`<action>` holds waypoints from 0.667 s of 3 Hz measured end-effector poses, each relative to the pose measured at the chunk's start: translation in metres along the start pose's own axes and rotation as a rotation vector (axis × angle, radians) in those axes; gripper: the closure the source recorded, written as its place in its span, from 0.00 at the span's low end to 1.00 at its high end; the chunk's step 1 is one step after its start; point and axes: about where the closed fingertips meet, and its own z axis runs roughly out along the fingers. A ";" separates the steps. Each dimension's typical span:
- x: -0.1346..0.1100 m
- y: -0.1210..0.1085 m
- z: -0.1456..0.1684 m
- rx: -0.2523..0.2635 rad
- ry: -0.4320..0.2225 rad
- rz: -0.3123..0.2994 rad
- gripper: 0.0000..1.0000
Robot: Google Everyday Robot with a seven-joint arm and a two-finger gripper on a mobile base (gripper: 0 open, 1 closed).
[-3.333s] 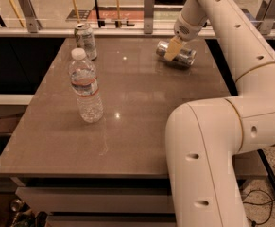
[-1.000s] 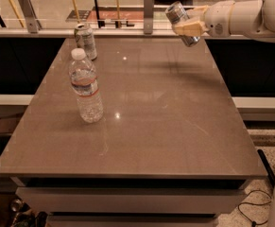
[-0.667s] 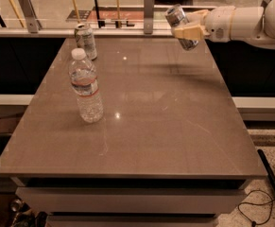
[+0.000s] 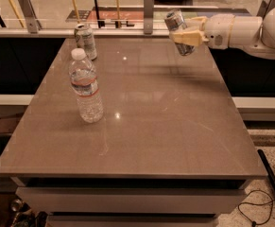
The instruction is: Place redbull can upright
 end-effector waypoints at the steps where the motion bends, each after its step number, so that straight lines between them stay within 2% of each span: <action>1: 0.000 -0.001 0.002 -0.020 -0.077 0.000 1.00; 2: 0.003 -0.008 0.003 -0.031 -0.155 -0.010 1.00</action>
Offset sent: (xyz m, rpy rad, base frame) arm 0.0178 -0.0193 -0.0050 0.2040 -0.1339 0.0772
